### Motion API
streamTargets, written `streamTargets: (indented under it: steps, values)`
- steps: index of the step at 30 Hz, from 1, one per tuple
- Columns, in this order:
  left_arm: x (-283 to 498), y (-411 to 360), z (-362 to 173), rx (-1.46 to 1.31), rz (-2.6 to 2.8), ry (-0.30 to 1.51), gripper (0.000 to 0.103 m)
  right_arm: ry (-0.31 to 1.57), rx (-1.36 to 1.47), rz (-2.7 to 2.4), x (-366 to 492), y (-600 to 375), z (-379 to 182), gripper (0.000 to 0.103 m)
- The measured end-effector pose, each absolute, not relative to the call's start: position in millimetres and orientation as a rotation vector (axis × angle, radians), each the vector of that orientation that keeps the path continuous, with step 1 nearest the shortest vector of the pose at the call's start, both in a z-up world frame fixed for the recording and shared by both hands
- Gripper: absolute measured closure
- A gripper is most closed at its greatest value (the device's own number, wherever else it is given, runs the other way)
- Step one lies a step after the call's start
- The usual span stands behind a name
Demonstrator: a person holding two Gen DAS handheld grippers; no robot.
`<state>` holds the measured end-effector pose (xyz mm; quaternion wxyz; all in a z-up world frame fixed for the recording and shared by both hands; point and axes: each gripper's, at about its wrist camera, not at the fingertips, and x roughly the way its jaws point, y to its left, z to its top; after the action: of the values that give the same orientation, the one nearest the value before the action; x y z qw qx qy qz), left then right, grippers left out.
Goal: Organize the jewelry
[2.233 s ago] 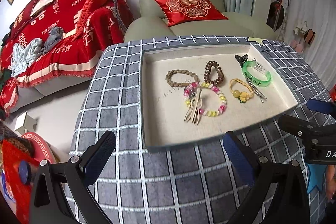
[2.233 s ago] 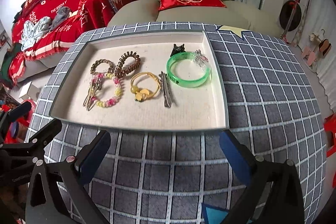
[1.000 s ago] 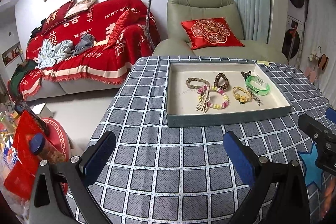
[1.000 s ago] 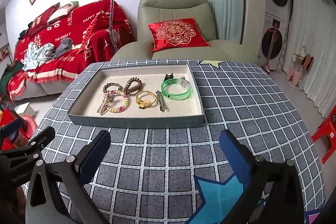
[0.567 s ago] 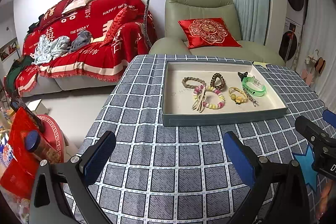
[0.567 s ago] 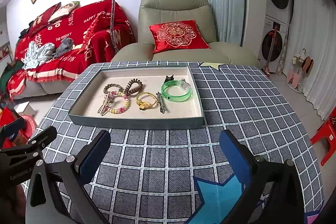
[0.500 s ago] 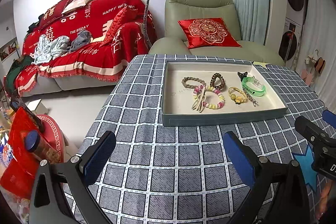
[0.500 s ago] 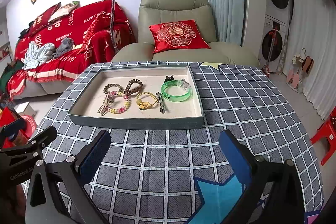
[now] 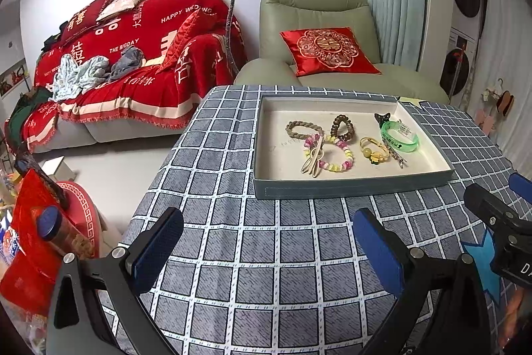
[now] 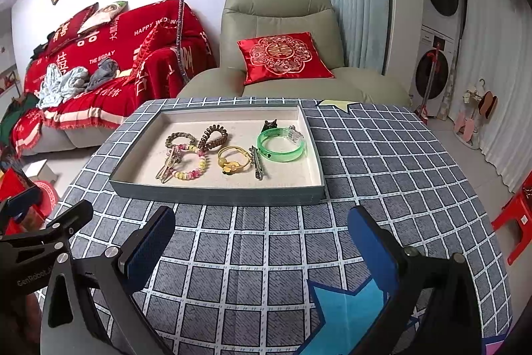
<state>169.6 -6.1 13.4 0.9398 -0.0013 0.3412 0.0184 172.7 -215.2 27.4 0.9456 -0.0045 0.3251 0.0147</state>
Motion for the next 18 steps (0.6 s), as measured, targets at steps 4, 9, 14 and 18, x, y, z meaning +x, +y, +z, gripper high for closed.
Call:
streamTargets:
  steps: [4,9,14,18]
  values:
    - [169.3,-5.8,13.1,-0.002,0.038,0.696,0.000,0.662,-0.009,0.031,172.5,-214.1,27.3,0.000]
    - [169.3,-5.7,13.2,-0.003,0.037,0.696,0.000,0.663,-0.009,0.031,172.8,-214.1,27.1,0.000]
    - [169.5,-5.4,13.8,-0.004,0.037,0.695,0.000,0.662,-0.009,0.033,173.0,-213.6,27.5,0.000]
    - [169.4,-5.4,13.8,-0.003,0.037,0.695,0.000,0.662,-0.009,0.032,172.9,-213.6,27.4,0.000]
